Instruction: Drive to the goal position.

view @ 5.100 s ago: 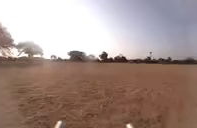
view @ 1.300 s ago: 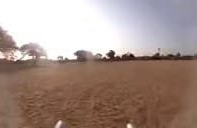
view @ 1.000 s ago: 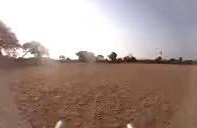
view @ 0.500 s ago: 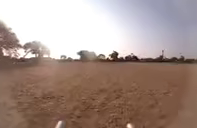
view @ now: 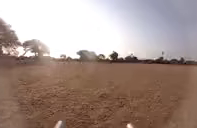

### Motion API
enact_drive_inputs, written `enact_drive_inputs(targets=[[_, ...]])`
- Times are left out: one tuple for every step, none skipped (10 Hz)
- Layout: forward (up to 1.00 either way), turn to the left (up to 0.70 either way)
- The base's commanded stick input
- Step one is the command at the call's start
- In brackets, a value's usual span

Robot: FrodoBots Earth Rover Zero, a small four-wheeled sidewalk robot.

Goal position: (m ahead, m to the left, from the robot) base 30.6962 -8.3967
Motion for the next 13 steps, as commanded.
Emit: enact_drive_inputs(targets=[[0.7, 0.0], [0.7, 0.0], [0.7, 0.0], [0.7, 0.0], [0.7, 0.0], [0.7, 0.0], [0.7, 0.0], [0.7, 0.0], [0.7, 0.0], [0.7, 0.0], [0.7, 0.0], [0.7, 0.0], [0.7, 0.0]])
